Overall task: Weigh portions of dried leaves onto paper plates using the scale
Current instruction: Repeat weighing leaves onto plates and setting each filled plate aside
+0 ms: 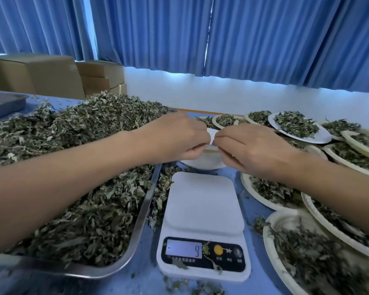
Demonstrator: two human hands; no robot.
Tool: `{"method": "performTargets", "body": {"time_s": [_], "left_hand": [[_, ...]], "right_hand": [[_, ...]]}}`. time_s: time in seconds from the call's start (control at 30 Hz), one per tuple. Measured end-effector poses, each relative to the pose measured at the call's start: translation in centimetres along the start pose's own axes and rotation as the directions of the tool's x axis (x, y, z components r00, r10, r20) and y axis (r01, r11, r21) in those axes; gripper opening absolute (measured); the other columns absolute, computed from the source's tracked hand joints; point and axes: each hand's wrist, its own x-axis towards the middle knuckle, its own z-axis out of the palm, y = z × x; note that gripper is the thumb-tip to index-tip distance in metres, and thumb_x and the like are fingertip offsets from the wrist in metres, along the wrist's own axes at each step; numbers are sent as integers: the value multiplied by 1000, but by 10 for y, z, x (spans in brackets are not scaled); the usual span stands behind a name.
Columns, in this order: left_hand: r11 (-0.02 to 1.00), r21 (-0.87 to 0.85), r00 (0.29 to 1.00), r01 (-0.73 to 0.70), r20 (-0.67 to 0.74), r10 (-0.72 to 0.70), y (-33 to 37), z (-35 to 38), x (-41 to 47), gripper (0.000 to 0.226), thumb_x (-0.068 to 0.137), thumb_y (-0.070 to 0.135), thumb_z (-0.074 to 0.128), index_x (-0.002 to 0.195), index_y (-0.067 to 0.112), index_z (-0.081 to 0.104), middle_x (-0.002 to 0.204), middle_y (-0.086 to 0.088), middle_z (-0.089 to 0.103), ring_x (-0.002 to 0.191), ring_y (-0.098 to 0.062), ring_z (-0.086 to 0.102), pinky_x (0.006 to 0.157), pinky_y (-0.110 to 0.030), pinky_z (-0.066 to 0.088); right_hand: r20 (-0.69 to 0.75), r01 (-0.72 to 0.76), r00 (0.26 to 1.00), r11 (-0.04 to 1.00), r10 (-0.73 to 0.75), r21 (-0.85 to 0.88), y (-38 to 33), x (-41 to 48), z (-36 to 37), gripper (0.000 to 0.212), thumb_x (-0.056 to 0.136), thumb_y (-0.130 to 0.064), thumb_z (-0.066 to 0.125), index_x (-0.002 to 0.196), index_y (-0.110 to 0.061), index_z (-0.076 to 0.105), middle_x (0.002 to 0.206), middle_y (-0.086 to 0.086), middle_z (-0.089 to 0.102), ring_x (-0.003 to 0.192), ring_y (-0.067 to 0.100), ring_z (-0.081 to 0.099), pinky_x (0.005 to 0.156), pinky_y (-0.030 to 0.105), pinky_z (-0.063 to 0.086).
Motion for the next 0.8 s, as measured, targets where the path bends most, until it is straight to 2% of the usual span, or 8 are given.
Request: {"method": "performTargets", "body": {"time_s": [0.1, 0.3, 0.53, 0.6, 0.67, 0.73, 0.77, 0.8], "left_hand": [[995, -39, 994, -97, -62, 94, 22, -11, -22, 27, 98, 17, 47, 86, 7, 68, 81, -10, 65, 72, -35, 60, 69, -47, 51], [976, -64, 978, -209, -39, 207, 61, -28, -66, 24, 101, 19, 53, 99, 6, 73, 91, -8, 70, 79, -30, 66, 76, -43, 55], [963, -21, 963, -269, -19, 268, 92, -29, -83, 17, 97, 21, 63, 85, 12, 71, 79, -2, 65, 71, -24, 62, 70, -34, 54], [966, -57, 968, -251, -11, 251, 94, -30, -83, 20, 99, 23, 61, 89, 11, 72, 83, -3, 67, 75, -25, 63, 72, -36, 55], [962, -193, 977, -194, 47, 207, 90, -33, -81, 26, 101, 31, 57, 96, 11, 73, 93, -2, 70, 83, -24, 65, 76, -39, 55], [930, -367, 992, -18, 109, 62, 81, -39, -79, 37, 100, 48, 53, 104, 18, 73, 101, 5, 71, 92, -17, 66, 82, -38, 54], [907, -413, 993, 80, 110, -38, 75, -41, -77, 43, 98, 57, 49, 105, 22, 73, 102, 10, 71, 93, -11, 66, 83, -36, 54], [890, -424, 986, 168, 89, -144, 68, -42, -74, 48, 97, 62, 44, 102, 25, 73, 98, 13, 70, 89, -8, 65, 82, -35, 54]], "right_hand": [[-45, 14, 999, 997, -11, 73, -29, -10, -16, 21, 98, -9, 56, 97, 2, 74, 94, 17, 72, 76, 37, 68, 66, 47, 56], [28, 20, 999, 964, -28, 266, -79, -38, -39, 22, 97, -17, 68, 113, -3, 75, 106, 12, 74, 88, 29, 70, 78, 40, 58], [104, -26, 994, 909, -19, 416, -106, -56, -41, 21, 101, -19, 65, 115, -6, 74, 109, 7, 71, 93, 25, 66, 83, 37, 56], [126, -69, 992, 883, 11, 464, -104, -56, -44, 20, 102, -20, 61, 112, -8, 74, 106, 4, 71, 93, 23, 65, 81, 37, 55], [166, -150, 982, 883, 84, 444, -99, -54, -45, 22, 104, -23, 56, 111, -11, 73, 104, 1, 71, 94, 22, 66, 81, 40, 55], [184, -308, 949, 879, 256, 365, -90, -51, -42, 23, 105, -25, 52, 106, -13, 72, 100, 0, 72, 90, 22, 67, 77, 43, 56], [191, -429, 903, 843, 386, 326, -83, -49, -40, 23, 104, -25, 51, 102, -14, 72, 94, 0, 72, 82, 20, 67, 71, 42, 57], [218, -564, 826, 771, 520, 297, -73, -47, -38, 23, 102, -23, 52, 96, -15, 72, 86, -1, 72, 73, 18, 67, 65, 42, 57]]}}
